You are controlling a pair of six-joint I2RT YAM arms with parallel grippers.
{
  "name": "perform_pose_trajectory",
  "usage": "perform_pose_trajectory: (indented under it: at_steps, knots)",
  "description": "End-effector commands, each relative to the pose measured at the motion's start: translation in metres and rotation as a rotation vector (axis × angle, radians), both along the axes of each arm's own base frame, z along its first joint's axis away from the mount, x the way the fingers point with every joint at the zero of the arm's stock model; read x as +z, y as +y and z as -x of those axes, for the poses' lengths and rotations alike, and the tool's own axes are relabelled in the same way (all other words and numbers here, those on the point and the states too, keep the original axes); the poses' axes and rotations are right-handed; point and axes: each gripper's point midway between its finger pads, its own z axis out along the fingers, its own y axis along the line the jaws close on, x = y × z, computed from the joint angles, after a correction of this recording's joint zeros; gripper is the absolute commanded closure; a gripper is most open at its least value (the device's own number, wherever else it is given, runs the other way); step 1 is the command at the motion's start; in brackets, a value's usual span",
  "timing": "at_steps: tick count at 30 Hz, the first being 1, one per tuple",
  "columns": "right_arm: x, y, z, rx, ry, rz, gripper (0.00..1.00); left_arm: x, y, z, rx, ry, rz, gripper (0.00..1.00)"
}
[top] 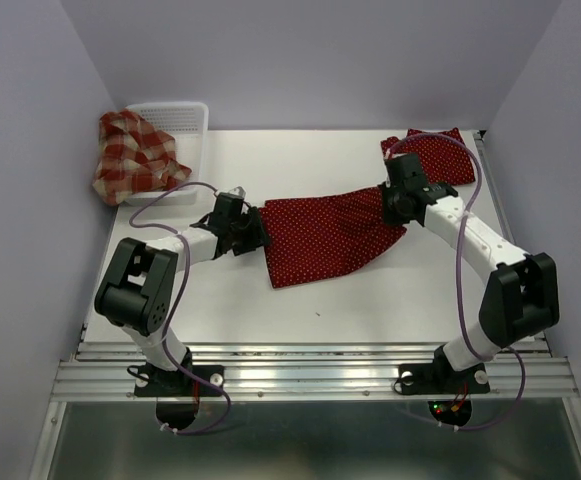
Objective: Fold and stack the skirts
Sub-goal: Fold the skirt
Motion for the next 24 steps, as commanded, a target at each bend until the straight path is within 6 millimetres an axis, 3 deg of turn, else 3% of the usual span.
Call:
perform_pose_trajectory:
  at_steps: [1,10,18,24]
  knots:
    - [0.015,0.014,-0.004,0.065,-0.006,0.046,0.99,0.016,-0.017,-0.014,-0.049,-0.060,0.047,0.38]
    - [0.026,0.051,0.002,0.124,0.017,0.192,0.99,0.004,-0.033,-0.011,-0.076,-0.036,0.053,0.60]
    - [0.031,0.101,0.004,0.228,0.015,0.193,0.99,0.003,-0.035,-0.010,-0.071,-0.037,0.070,0.66]
    - [0.026,0.156,0.012,0.338,0.044,0.181,0.99,0.003,-0.036,-0.009,-0.063,-0.039,0.078,0.66]
